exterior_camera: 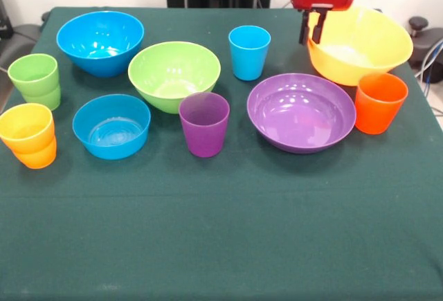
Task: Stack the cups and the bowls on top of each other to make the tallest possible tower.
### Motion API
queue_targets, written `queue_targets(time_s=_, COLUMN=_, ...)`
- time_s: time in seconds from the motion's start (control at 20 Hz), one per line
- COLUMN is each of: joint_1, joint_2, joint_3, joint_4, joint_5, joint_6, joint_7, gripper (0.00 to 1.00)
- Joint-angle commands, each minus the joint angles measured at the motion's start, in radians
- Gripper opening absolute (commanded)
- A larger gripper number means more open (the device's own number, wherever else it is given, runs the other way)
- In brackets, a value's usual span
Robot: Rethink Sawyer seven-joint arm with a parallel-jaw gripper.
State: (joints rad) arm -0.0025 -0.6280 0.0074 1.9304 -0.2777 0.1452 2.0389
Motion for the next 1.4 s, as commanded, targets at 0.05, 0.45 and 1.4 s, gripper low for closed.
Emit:
queue_targets(time_s=0.05, joint_1=-0.043, joint_2=-0.014, joint_3=0.122, joint_4=0.014, joint_5=-0.029, joint_6=0.026, joint_7=0.026, gripper=0.00)
queue_targets(time_s=0.45, joint_1=-0.059, joint_2=-0.023, joint_3=0.140, joint_4=0.024, joint_5=-0.037, joint_6=0.033, joint_7=0.024, gripper=0.00)
queue_targets(time_s=1.4, joint_1=-0.042, joint_2=-0.063, joint_3=0.138, joint_4=0.050, joint_5=-0.033, joint_6=0.045, joint_7=0.039, gripper=0.00)
